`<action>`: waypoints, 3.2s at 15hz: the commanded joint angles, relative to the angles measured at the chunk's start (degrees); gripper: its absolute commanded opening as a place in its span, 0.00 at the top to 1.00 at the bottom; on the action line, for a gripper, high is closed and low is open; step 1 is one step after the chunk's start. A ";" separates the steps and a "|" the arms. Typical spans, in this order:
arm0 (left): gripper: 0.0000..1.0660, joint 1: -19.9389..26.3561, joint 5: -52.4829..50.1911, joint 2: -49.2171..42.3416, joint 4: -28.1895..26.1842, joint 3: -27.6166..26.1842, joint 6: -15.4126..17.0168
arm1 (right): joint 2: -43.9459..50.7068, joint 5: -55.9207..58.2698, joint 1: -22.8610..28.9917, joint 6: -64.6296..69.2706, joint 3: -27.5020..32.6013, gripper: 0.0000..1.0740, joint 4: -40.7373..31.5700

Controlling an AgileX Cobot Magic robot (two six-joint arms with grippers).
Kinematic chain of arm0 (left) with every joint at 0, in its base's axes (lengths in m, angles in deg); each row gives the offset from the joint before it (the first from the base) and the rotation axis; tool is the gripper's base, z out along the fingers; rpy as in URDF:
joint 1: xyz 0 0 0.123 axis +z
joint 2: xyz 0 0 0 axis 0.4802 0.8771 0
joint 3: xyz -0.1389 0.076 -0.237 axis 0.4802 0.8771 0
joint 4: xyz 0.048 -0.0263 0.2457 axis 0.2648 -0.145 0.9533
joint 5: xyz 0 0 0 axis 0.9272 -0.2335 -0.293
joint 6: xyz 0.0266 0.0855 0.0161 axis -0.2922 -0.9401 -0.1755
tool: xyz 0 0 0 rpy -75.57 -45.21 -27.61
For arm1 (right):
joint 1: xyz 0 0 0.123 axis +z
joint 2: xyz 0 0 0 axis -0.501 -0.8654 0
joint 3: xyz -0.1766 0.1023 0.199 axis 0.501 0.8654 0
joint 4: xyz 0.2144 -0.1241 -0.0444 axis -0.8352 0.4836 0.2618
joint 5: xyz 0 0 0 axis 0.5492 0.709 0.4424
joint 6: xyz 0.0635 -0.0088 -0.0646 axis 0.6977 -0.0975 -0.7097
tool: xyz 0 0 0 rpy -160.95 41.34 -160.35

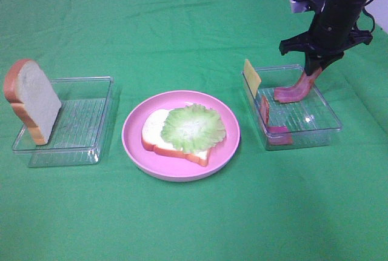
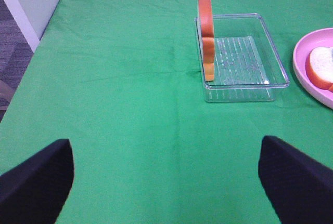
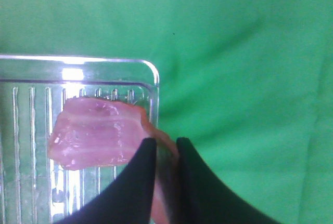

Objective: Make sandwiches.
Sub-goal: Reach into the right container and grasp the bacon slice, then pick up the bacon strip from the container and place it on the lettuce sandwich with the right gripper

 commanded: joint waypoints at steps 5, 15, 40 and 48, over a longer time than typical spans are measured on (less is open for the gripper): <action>0.16 0.06 -0.17 -0.69 0.17 0.06 0.00 | 1.60 0.86 0.11 -2.46 -0.34 1.00 -2.92; 0.16 0.06 -0.17 -0.69 0.17 0.06 0.00 | 20.63 6.30 1.60 -4.47 -0.40 1.00 -4.47; 0.16 0.06 -0.17 -0.69 0.17 0.06 0.00 | 6.93 3.78 36.04 -7.91 -0.34 1.00 -12.32; 0.16 0.06 -0.17 -0.69 0.17 0.06 0.00 | 1.89 1.43 36.04 -3.72 -0.34 1.00 4.47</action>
